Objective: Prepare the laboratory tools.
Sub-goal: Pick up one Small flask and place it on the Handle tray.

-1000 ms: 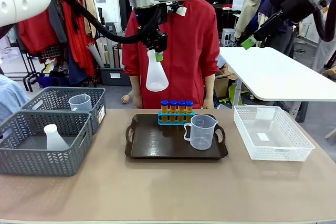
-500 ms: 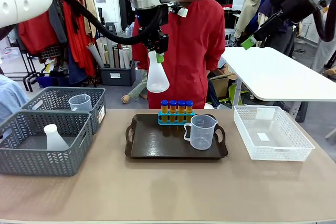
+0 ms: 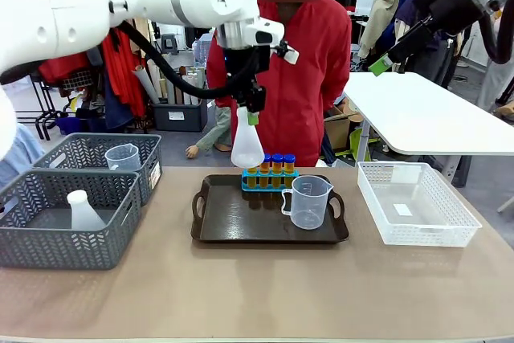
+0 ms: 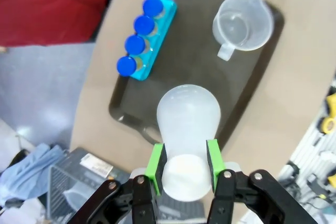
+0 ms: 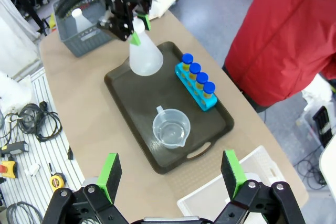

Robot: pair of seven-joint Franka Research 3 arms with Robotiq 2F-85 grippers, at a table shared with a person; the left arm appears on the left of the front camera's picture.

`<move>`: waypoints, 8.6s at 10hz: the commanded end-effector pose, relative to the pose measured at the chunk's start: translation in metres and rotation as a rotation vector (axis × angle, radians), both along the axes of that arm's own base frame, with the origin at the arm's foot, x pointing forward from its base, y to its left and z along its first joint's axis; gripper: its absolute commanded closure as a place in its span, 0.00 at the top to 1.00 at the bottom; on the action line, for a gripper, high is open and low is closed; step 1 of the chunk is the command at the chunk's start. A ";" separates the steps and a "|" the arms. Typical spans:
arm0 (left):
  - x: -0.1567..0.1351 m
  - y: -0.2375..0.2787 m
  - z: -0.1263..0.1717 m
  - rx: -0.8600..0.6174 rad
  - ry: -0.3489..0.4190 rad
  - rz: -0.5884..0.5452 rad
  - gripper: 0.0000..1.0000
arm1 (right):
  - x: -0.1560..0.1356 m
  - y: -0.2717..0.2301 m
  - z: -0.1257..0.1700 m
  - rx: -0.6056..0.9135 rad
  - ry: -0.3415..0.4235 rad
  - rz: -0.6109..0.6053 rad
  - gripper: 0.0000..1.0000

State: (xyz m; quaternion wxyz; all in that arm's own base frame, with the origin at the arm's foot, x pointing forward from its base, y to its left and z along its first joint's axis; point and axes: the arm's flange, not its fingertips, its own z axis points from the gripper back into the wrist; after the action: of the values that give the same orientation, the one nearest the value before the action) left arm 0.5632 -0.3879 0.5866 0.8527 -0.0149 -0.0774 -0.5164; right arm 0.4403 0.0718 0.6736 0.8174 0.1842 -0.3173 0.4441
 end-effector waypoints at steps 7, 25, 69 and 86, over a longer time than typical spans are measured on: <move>-0.013 0.009 -0.090 0.012 -0.022 -0.013 0.00 | 0.000 -0.001 0.001 0.006 -0.003 0.008 1.00; -0.016 0.018 -0.160 0.041 -0.020 0.191 0.88 | 0.000 -0.001 0.001 0.006 -0.003 0.008 1.00; -0.062 0.214 0.100 -0.467 -0.250 0.111 1.00 | 0.000 -0.001 0.001 0.006 -0.003 0.008 1.00; -0.065 0.263 0.102 -0.617 -0.251 0.089 1.00 | 0.000 -0.001 0.001 0.006 -0.003 0.008 1.00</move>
State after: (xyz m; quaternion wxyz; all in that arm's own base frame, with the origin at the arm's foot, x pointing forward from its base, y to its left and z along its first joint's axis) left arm 0.4988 -0.1264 0.6879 0.8134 -0.2067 -0.3314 -0.4310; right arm 0.4404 0.0713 0.6735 0.8177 0.1841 -0.3173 0.4436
